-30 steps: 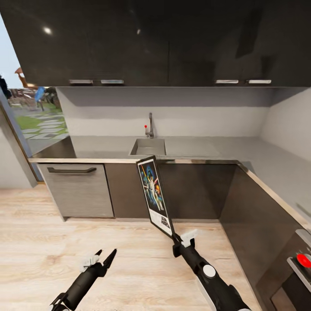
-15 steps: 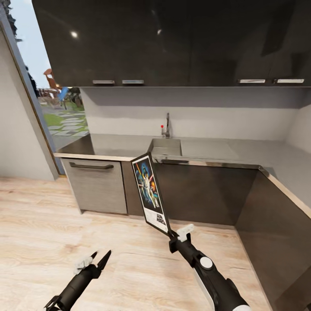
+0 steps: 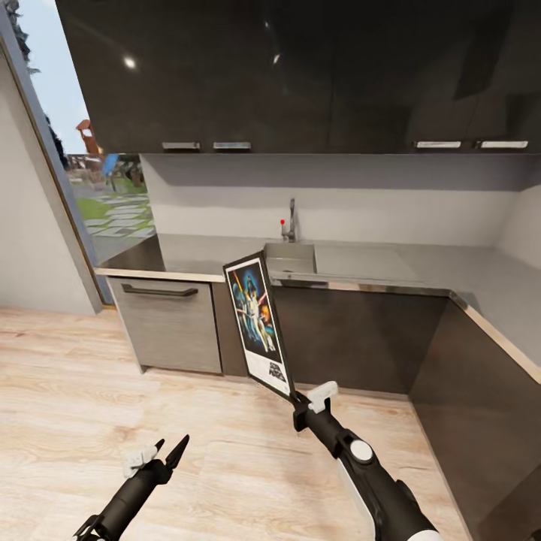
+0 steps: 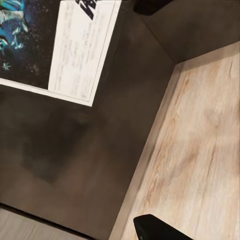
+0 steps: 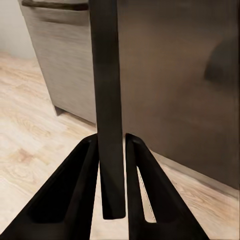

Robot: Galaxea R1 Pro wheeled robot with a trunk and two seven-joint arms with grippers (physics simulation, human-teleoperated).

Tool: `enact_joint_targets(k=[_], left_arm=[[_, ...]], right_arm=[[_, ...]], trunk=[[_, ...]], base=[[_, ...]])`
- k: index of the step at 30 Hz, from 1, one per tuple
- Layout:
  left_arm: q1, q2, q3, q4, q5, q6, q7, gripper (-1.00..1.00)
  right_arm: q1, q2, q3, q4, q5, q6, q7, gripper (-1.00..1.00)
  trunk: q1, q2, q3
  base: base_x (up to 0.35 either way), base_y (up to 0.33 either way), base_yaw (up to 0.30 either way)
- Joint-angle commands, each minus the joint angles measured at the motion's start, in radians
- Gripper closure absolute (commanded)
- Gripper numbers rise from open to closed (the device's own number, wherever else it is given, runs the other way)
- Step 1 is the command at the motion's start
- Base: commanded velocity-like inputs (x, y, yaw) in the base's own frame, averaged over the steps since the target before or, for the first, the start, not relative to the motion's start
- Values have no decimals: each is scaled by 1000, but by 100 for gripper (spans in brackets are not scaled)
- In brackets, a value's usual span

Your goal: Pick up the poster from the kitchen countertop and hang it on one of the wall nails in the kitchen.

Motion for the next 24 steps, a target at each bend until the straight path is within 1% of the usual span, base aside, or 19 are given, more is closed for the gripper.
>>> enact_joint_targets(k=[1,6,24], left_arm=[[-2,1,-7,0,11,-6,-3,-100],[-2,-1,-8,1,10,-5,-3,-100],[-2,-1,-8,2,10,-4,-1,-100]], right_arm=[[2,-1,0,-18,-1,-4,4,100],[6,-2,0,-46,-1,-5,5,100],[7,-3,-1,-55,-2,-6,3,100]], trunk=[[-4,7,2],[-23,42,18],[-92,168,74]], base=[[0,0,0],[0,0,0],[0,0,0]])
